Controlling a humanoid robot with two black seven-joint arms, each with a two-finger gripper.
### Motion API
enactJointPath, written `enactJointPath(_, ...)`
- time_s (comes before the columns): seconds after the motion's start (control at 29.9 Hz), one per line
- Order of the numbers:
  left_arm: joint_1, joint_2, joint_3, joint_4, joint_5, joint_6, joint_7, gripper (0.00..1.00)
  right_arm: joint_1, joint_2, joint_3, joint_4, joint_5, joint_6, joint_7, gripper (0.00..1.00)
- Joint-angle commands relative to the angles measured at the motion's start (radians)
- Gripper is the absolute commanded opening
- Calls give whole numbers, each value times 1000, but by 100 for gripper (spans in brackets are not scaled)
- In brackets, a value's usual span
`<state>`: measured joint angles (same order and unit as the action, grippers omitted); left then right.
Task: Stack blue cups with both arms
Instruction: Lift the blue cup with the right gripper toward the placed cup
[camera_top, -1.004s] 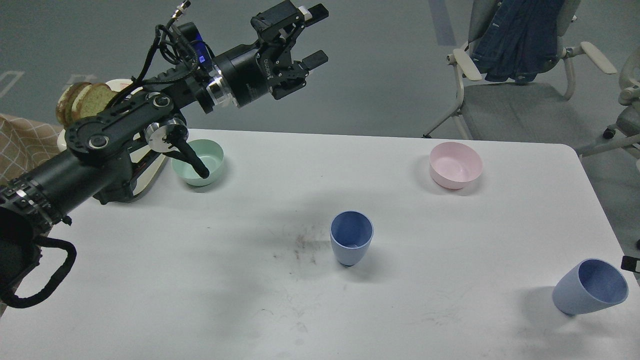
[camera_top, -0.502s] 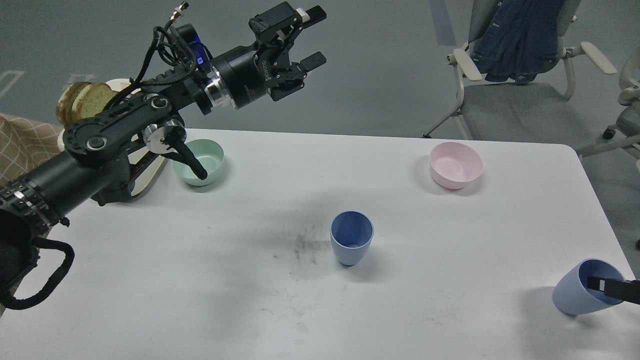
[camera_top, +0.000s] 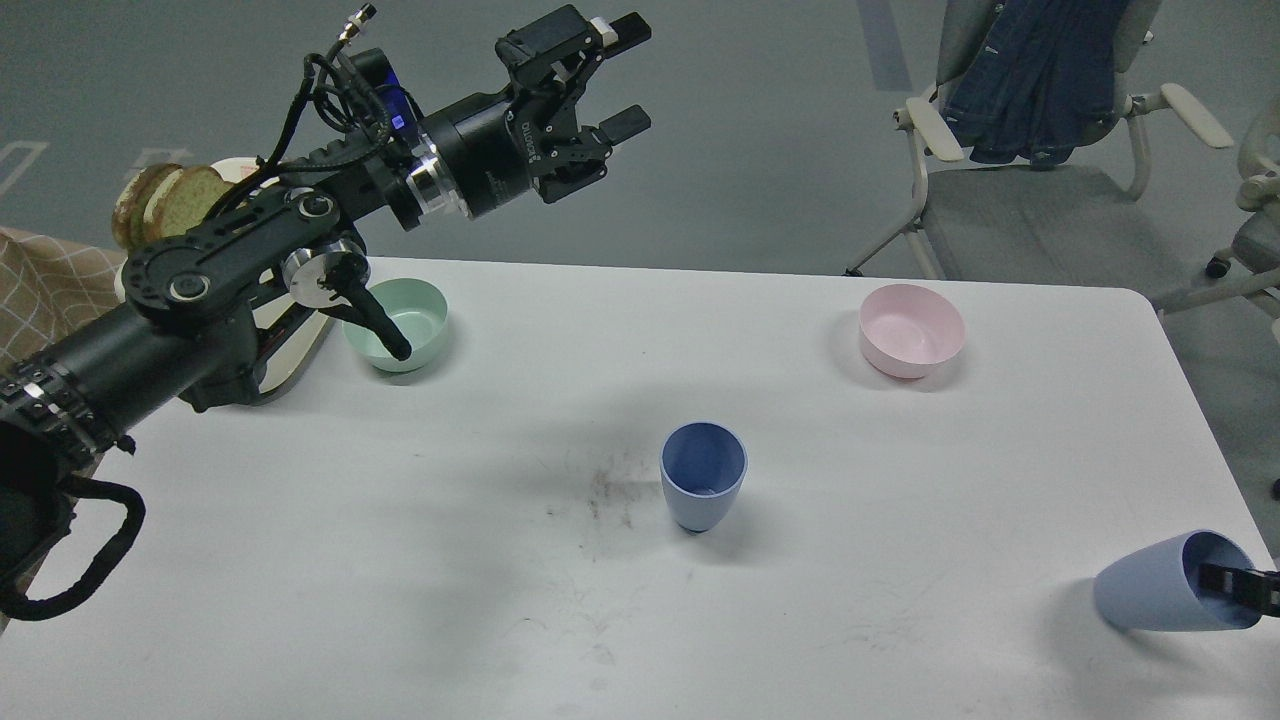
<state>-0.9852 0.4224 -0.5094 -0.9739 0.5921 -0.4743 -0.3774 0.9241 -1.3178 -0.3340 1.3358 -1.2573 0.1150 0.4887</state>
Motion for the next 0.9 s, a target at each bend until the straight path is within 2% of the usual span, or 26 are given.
enactJointPath(0.0,2,-2,0,0,0,2,0,92,38,-34,36,5,1,3,0,0)
enactJointPath(0.1,2,-2,-1,0,0,2,0,92,132,-51,61,10,-19,20,0,0)
enactJointPath(0.27,2,-2,0,0,0,-1,2,92,327,29,58,-20,-134,84,0,0)
enactJointPath(0.5,0,1,0,1,0,2,6,92,566,346,21,-179,-129,185,0,0)
enactJointPath(0.7,2,-1,0,3,0,8,8,92,829,647,-299,-158,33,180,0,0)
enactJointPath(0.8,2,-1,0,3,-2,8,8,92,877,756,-352,-133,91,176,0,0)
enactJointPath(0.87,2,1,0,4,-2,8,8,92,887,785,-355,-119,93,179,0,0)
